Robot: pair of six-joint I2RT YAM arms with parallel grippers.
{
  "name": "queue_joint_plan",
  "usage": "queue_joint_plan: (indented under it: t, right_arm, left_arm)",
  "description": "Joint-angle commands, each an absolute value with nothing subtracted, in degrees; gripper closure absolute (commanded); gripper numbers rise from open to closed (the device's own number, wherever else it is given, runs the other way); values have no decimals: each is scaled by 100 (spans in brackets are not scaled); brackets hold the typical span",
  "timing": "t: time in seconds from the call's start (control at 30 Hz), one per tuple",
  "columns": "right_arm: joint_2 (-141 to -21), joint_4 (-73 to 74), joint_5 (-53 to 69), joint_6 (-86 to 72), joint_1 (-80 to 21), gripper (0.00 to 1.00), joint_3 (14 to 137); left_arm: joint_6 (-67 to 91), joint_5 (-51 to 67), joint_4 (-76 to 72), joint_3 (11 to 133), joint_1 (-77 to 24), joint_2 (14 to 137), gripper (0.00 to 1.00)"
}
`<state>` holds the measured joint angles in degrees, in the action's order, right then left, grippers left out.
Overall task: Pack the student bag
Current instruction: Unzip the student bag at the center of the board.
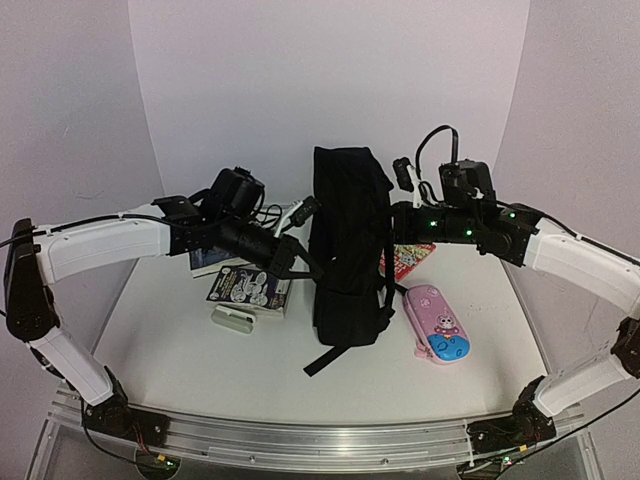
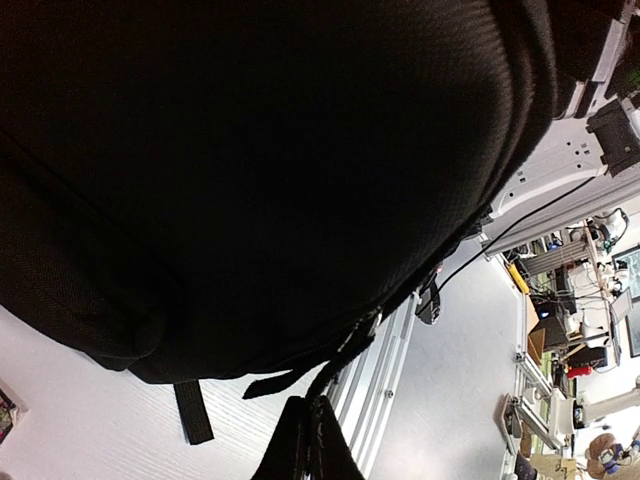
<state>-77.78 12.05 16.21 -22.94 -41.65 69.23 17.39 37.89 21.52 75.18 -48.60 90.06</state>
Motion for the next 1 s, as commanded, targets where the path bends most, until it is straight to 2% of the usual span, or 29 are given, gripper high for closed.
queue_joint_plan:
  t: [0.0, 0.3, 0.7, 0.73, 0.8, 0.9, 0.97]
  right_arm:
    - [-7794, 1209, 1589, -2182, -4154, 100, 6907]
    - [-7843, 1239, 1590, -2117, -4150, 100, 6774]
    - [-7706, 1325, 1898, -2136, -4153, 100, 6738]
    - [-7659, 1344, 1910, -2157, -4156, 96, 6710]
    - [-7530, 1396, 1914, -2240, -4159, 81, 6663]
    - [-7212, 1467, 1796, -2456, -4167, 47, 6556]
    - [-6932, 1522, 1644, -2646, -4223, 30, 6514]
  left_arm:
    - [1674, 3845, 2015, 8047, -4878, 8540, 100]
    - [1944, 3973, 1495, 8431, -4866, 8247, 100]
    - [2361, 3638, 1408, 9296, -4496, 9118, 100]
    - [2449, 3685, 1299, 9340, -4465, 9167, 100]
    - [2580, 3869, 1068, 9401, -4456, 9256, 100]
    - [2737, 4210, 732, 9406, -4456, 9346, 100]
    - [2759, 4325, 713, 9423, -4456, 9397, 100]
